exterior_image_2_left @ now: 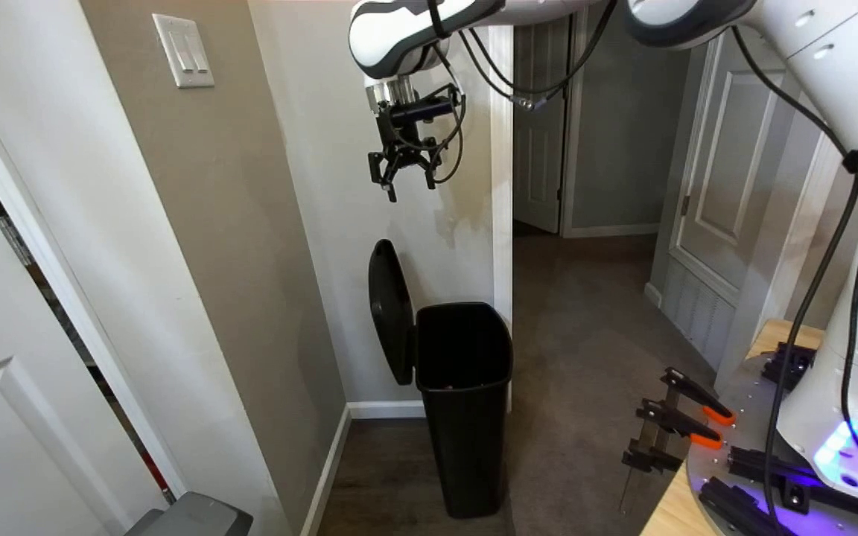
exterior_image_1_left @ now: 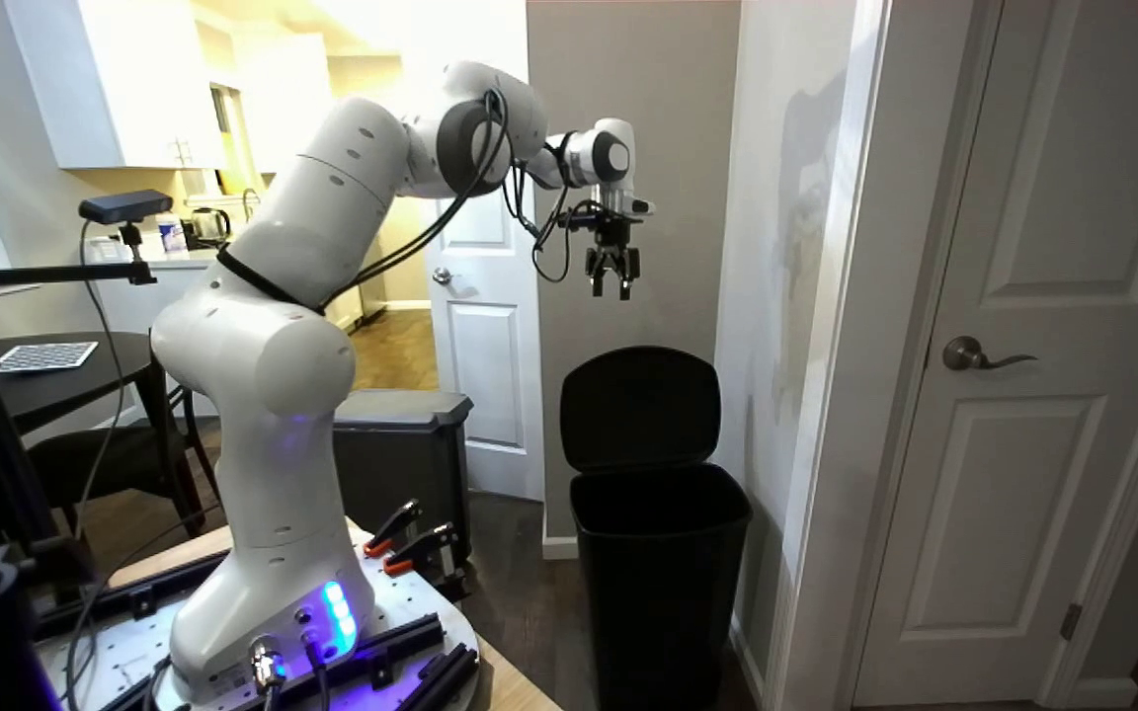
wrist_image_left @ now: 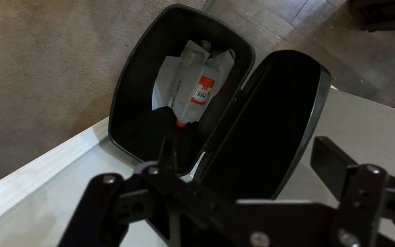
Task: Close the lid of the black bin
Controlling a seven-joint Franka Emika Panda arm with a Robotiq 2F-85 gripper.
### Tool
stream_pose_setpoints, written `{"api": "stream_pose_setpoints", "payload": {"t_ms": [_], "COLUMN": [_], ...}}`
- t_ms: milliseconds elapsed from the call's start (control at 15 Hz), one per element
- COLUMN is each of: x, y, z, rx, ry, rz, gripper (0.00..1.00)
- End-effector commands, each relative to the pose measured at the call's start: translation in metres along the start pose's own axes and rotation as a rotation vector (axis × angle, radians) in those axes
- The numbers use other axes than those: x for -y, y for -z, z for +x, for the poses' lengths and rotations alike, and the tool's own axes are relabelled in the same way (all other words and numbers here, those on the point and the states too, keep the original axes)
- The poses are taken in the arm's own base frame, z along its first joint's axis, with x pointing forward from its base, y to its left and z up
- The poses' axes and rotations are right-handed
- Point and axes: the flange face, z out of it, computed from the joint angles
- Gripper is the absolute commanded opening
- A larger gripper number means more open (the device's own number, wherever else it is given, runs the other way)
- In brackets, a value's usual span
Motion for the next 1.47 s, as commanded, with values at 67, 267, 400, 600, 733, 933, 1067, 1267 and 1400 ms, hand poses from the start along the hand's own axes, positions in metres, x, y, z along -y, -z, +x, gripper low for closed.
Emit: {"api": "stream_pose_setpoints", "payload": {"t_ms": [67, 267, 400, 600, 733, 933, 1067, 1267, 1400], "x": [0.021, 0.032, 0.040, 0.050, 0.046, 0.046, 0.046, 0.047, 0.049], "y": [-0.025, -0.042, -0.054, -0.068, -0.070, -0.072, -0.071, -0.074, -0.080], "z": [0.030, 0.039, 0.042, 0.045, 0.046, 0.046, 0.046, 0.047, 0.049], "rx": [0.011, 0.014, 0.021, 0.017, 0.008, 0.009, 0.008, 0.007, -0.004], "ry": [-0.058, -0.086, -0.090, -0.103, -0.073, -0.074, -0.074, -0.086, -0.138], "rz": [0.054, 0.074, 0.092, 0.108, 0.086, 0.086, 0.086, 0.089, 0.077], "gripper": [1.00, 1.00, 1.00, 1.00, 1.00, 1.00, 1.00, 1.00, 1.00]}}
